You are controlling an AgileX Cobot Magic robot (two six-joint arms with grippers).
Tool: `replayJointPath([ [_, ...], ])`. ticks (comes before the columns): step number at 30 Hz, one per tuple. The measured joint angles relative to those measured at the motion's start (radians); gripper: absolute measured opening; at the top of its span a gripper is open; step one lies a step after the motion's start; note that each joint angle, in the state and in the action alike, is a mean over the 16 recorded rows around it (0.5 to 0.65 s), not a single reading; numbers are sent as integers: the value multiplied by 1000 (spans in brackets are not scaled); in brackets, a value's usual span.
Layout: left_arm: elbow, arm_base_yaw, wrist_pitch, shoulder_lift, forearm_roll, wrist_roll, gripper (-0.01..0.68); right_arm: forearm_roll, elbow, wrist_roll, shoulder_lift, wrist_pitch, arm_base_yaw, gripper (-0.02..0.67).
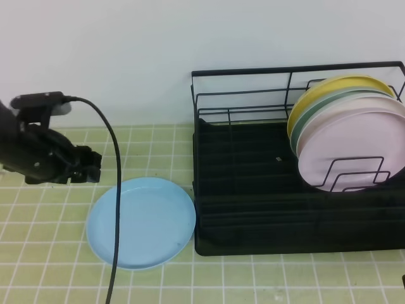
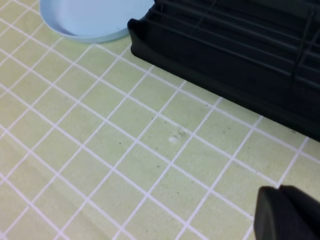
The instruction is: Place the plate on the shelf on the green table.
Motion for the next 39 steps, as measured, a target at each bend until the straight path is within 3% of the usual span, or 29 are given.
replayJointPath([
  [16, -120, 0, 114, 242, -15, 53, 439, 38, 0, -8, 0, -33, 0, -3],
  [31, -121, 0, 118, 262, -31, 101, 298, 59, 0, -8, 0, -49, 0, -3],
  [39, -121, 0, 121, 286, -32, 112, 272, 63, 0, -8, 0, -49, 0, -2],
])
